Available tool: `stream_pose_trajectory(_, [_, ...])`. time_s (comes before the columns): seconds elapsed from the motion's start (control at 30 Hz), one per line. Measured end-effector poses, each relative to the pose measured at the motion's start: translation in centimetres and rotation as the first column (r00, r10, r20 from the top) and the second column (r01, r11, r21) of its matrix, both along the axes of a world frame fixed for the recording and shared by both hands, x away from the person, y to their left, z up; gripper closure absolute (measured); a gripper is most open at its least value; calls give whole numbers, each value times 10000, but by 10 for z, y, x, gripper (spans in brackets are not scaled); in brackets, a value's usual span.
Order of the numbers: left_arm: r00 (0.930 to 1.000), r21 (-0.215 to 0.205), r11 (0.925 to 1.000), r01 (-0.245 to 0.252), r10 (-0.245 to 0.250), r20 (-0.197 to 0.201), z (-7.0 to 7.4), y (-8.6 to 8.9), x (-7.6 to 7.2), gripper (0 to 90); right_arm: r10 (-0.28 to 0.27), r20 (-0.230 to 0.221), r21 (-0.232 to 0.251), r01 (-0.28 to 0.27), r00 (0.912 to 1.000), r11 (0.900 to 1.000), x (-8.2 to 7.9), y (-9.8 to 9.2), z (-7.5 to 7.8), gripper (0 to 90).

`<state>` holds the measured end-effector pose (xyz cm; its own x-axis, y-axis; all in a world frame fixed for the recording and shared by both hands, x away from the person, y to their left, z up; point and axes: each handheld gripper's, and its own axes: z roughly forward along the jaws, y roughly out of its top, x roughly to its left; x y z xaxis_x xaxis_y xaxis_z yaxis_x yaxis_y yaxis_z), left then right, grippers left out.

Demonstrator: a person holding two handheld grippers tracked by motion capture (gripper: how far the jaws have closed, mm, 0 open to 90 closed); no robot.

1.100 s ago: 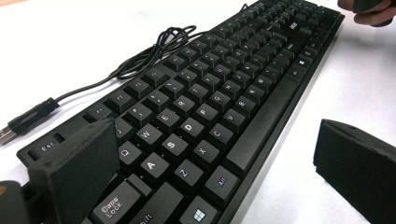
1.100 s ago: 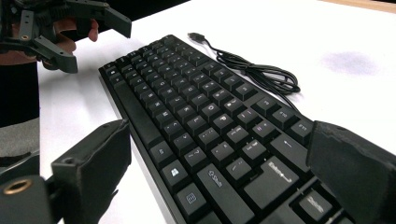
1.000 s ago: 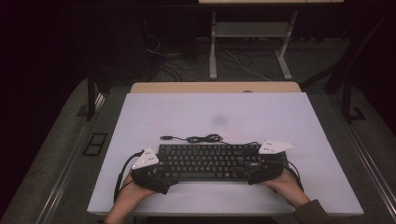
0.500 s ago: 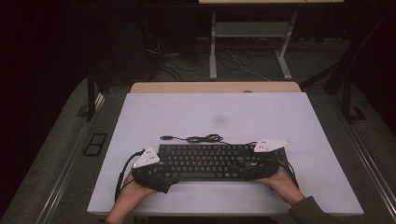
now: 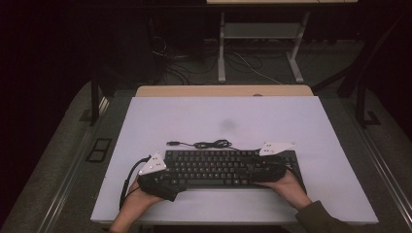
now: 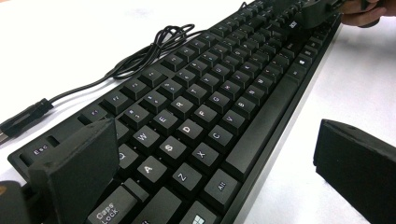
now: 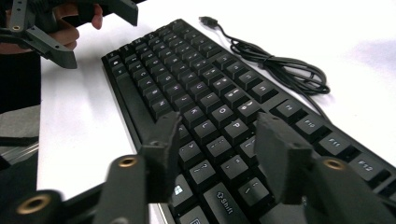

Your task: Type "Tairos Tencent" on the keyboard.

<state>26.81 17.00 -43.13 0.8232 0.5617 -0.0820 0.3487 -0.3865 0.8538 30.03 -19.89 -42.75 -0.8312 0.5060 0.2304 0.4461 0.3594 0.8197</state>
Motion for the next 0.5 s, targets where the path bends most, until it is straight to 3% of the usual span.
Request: stream_pose_trajectory(0.5, [10000,39,10000,8,-8,0,0,1,-1,0,604,-143,-615,-612,9981,9962,-2,0,0,879])
